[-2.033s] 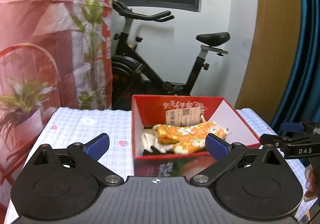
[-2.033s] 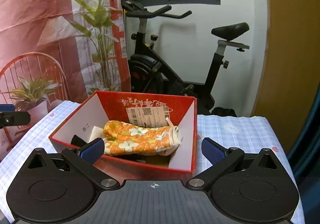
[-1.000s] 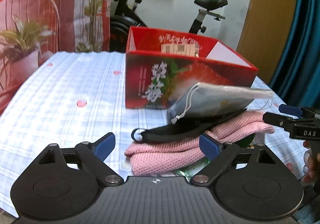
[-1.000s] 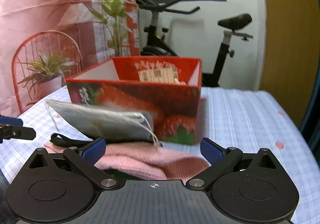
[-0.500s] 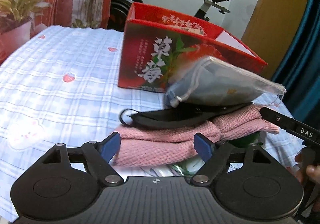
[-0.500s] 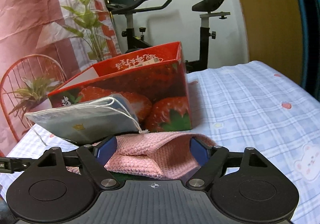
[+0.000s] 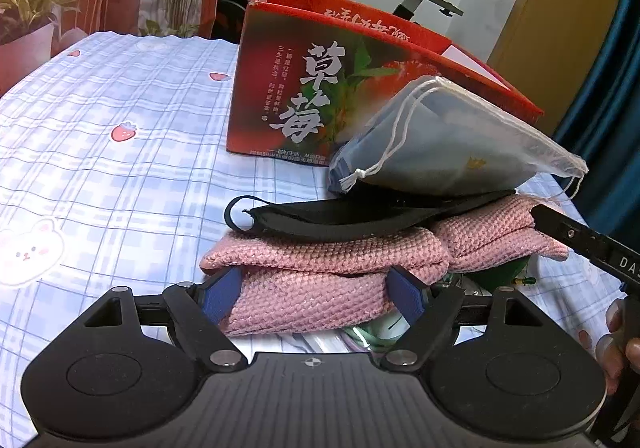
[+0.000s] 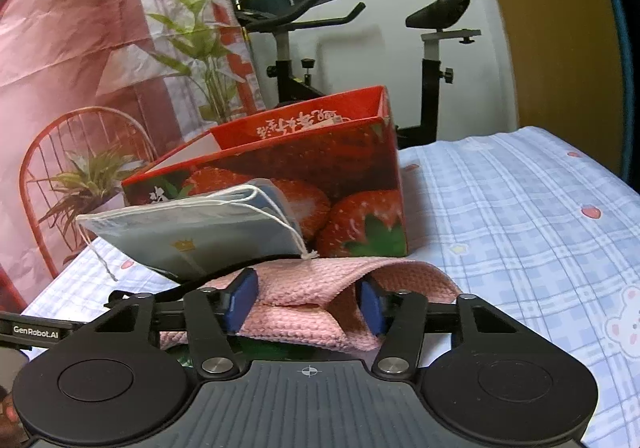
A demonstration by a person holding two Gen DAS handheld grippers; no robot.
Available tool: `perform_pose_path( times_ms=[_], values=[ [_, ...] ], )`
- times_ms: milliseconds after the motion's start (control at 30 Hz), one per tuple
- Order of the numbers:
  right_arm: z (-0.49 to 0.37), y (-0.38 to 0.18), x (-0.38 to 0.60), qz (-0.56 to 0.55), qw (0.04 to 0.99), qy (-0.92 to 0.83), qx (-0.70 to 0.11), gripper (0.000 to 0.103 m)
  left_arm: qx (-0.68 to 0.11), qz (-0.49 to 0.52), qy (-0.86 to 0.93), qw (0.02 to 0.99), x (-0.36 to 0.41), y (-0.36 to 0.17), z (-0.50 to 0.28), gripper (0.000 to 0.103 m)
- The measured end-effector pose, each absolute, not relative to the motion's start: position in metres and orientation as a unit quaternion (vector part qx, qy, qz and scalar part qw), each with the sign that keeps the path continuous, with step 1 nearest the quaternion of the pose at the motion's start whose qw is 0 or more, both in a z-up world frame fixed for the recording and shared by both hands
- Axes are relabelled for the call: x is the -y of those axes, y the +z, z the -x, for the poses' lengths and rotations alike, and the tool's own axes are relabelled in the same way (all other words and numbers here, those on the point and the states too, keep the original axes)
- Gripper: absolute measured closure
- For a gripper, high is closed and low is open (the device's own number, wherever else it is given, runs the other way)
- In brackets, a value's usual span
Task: Organize soft objects
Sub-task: 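Close the left gripper on the pink knit towel while the right gripper grasps it too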
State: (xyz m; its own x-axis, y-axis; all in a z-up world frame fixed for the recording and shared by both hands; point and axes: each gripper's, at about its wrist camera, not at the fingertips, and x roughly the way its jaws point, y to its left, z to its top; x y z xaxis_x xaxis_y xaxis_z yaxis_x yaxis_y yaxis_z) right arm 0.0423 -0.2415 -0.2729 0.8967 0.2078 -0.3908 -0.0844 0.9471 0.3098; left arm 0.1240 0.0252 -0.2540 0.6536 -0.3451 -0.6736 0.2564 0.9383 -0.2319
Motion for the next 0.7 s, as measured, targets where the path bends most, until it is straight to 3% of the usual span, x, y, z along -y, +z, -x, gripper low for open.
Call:
perform_pose_path(
  times_ms=[67,133,233,533,700],
  values=[
    [-0.043,-0.272,0.24,-0.141,0.963,0.078,-0.215,0.057,-0.377,0.05,-0.173,0.909,-0.022,-0.253,-0.122,0.039],
    [-0.043,-0.271,0.24,-0.141,0.963,0.08,-0.216,0.06,-0.365,0.029,-0.182,0.913,-0.017,-0.25,-0.119,0.065],
    [-0.043,-0.269,0.238,-0.14,0.962,0.086,-0.217,0.068,-0.351,0.01,-0.187,0.917,-0.012,-0.245,-0.115,0.085],
    [-0.046,-0.257,0.223,-0.112,0.964,0.1,-0.22,0.092,-0.335,0.03,-0.171,0.926,-0.017,-0.234,-0.11,0.098],
    [-0.041,-0.249,0.221,-0.116,0.964,0.102,-0.215,0.094,-0.326,0.037,-0.168,0.93,-0.024,-0.227,-0.103,0.098]
  ],
)
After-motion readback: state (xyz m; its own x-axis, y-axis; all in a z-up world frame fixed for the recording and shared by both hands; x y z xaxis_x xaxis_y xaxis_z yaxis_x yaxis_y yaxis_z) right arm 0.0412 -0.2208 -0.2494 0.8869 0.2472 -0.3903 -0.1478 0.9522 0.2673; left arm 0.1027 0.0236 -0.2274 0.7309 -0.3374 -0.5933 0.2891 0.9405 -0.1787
